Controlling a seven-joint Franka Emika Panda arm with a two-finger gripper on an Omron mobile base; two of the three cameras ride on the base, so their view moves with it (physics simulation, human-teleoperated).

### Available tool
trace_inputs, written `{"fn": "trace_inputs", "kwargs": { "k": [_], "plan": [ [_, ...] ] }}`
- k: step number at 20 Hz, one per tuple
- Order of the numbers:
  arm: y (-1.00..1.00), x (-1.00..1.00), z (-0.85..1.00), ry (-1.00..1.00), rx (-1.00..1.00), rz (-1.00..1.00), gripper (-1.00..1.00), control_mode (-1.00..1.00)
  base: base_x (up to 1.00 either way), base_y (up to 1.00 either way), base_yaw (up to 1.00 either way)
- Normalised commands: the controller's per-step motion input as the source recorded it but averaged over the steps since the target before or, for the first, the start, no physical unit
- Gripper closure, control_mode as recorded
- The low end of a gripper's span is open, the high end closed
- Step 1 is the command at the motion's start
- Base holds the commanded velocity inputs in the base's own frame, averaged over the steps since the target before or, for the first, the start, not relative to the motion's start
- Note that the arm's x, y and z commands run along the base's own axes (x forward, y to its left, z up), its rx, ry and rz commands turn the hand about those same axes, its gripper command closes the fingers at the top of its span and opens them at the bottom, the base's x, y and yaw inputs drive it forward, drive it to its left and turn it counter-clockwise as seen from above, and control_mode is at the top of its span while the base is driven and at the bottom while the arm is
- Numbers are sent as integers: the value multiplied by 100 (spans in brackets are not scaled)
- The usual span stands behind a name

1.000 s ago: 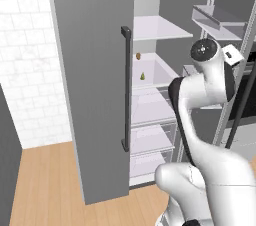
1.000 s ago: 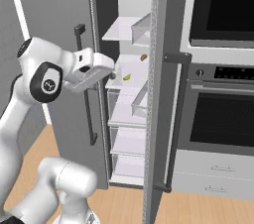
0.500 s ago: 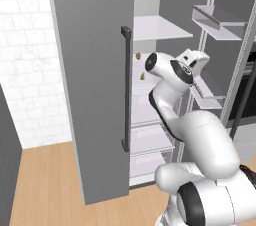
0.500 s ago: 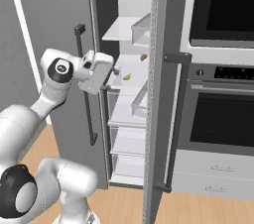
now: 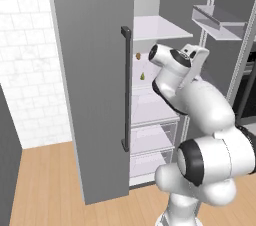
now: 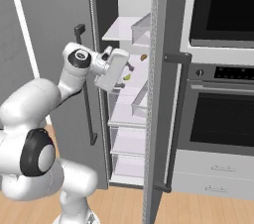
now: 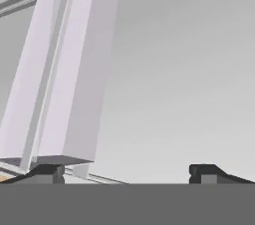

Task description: Grab a lemon wedge from the fridge and one ice cube from the ice bowl, and put them in the glass of lemonade.

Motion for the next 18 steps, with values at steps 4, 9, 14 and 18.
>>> {"fn": "trace_inputs", "kwargs": {
  "k": [4,9,14,18],
  "plan": [
    [-52,25,-36,4,0,-2,-100,-100,0,0,0],
    [-50,3,-41,2,0,0,-100,-100,0,0,0],
    [-52,0,-10,2,0,0,-100,-100,0,0,0],
    [-54,0,0,0,0,0,-100,-100,0,0,0]
  ]
}}
